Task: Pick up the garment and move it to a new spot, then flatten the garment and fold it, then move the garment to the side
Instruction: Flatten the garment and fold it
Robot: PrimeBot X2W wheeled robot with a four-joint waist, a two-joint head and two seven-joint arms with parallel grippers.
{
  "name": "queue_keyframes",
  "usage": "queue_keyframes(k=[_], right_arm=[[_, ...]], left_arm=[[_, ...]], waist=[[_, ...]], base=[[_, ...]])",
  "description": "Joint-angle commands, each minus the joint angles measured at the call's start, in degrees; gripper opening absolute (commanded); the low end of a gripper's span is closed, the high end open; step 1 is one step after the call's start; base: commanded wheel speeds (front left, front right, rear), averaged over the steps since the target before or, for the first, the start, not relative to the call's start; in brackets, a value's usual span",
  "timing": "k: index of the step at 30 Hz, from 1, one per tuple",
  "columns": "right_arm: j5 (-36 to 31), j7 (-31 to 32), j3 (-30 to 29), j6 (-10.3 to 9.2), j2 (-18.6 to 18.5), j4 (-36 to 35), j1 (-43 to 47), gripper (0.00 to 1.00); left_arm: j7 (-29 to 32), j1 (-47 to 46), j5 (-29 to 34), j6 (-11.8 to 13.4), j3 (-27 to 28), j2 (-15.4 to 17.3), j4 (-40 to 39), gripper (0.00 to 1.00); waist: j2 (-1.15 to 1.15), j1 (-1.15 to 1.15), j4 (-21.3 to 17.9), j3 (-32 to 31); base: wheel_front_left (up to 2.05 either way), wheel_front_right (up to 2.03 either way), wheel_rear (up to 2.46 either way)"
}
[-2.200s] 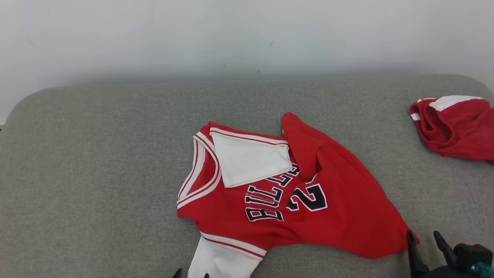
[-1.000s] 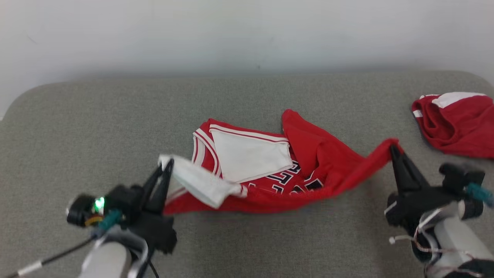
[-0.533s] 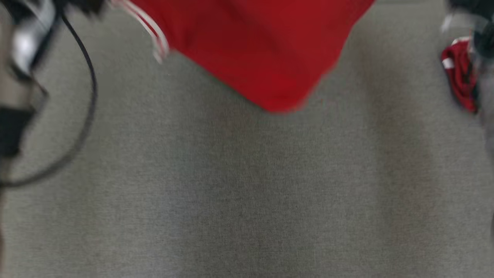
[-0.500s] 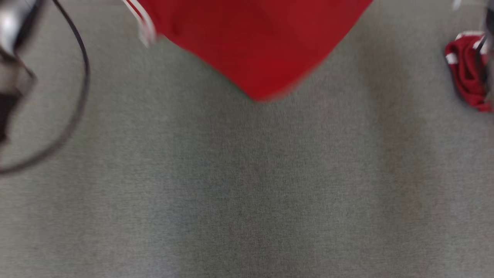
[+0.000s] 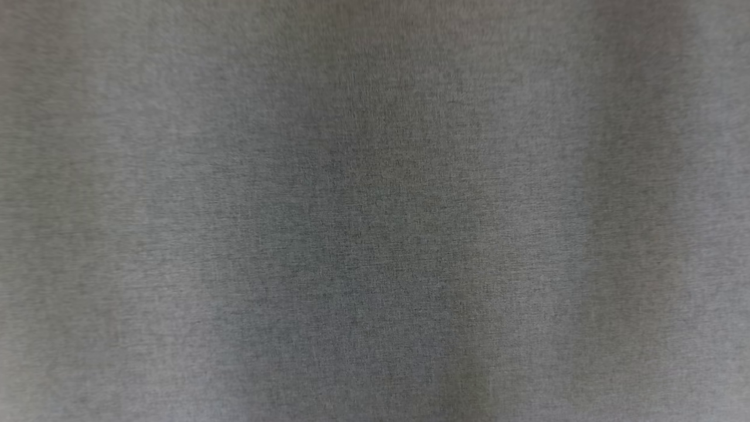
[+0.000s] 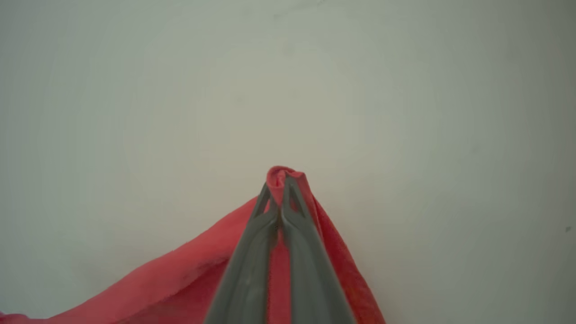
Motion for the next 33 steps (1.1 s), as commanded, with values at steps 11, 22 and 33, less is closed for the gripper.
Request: queue_keyframes(k=[11,22,33], right_arm=[[-5.4,-3.4,-1.6,-0.12,2.0,8.5,-10.6,0.00],[-7.3,-5.1,-2.4,-0.12,2.7,9.6,-8.7,0.00],[-8.4,-5.9,-2.8,-0.13,4.1,8.9,-2.2,0.00]], left_arm=[[-8.8,-13.2,2.8,0.2,-2.5,-3.9,12.9,0.00],[-11.6,-16.0,1.6,0.1,-5.6,-4.9,18.9,0.00],[-15.2,-9.1,-3.9,0.1,-7.5,-4.8,19.4,0.00]], waist=[[-0.02,-0.03,-0.6,5.7],[-0.02,-0.03,-0.5,7.5],[-0.02,-0.03,-0.3,3.7]], base=[[0.00,0.00,0.00],[0.00,0.00,0.00],[0.00,0.00,0.00]])
